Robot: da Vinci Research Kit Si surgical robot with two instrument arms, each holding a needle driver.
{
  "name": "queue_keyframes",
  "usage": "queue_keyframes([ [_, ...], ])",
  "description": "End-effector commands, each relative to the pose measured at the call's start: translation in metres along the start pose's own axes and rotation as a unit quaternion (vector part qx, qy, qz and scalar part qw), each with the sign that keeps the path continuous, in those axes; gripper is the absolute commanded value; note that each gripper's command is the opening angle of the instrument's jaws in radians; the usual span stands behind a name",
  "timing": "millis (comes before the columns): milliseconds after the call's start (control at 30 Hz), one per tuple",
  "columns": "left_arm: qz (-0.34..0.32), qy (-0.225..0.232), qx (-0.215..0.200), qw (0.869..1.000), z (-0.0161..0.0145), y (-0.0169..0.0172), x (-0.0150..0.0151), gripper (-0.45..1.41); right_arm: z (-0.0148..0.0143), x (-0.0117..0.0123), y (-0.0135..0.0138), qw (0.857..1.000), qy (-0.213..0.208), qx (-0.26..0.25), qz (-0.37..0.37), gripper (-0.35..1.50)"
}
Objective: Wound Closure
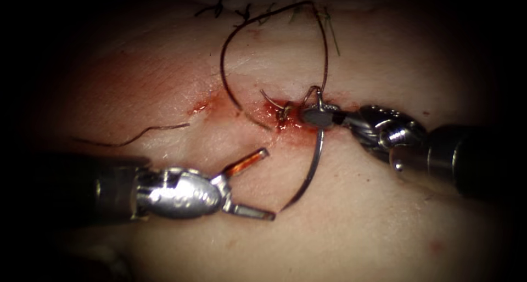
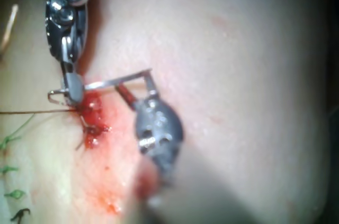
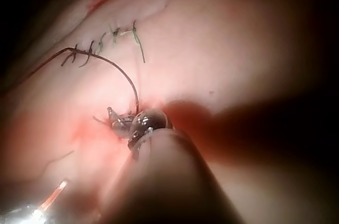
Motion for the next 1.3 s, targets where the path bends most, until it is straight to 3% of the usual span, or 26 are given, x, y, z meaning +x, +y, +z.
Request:
queue_keyframes([
  [33,0.002,-0.005,-0.006,1.000,0.0009,0.0002,-0.0011,0.21,0.0008,0.0002,0.0004,1.000,0.009,-0.004,-0.023,-0.35],
  [233,-0.010,-0.041,-0.043,0.998,0.0032,-0.0008,-0.0070,-0.20,0.0007,0.0028,0.0009,0.994,0.029,-0.010,-0.101,-0.35],
  [467,-0.034,-0.053,-0.039,0.997,0.0051,-0.0027,-0.0119,-0.32,0.0005,0.0057,0.0009,0.979,0.031,-0.025,-0.200,-0.35],
  [667,-0.034,-0.057,-0.031,0.997,0.0054,-0.0038,-0.0120,-0.32,0.0009,0.0066,0.0002,0.967,0.038,-0.036,-0.251,-0.35],
  [1033,-0.039,-0.058,-0.026,0.997,0.0065,-0.0040,-0.0111,-0.32,0.0020,0.0094,-0.0024,0.921,0.048,-0.071,-0.381,-0.35],
  [1300,-0.040,-0.060,-0.022,0.997,0.0065,-0.0042,-0.0110,-0.28,0.0021,0.0098,-0.0020,0.899,0.055,-0.089,-0.426,-0.35],
])
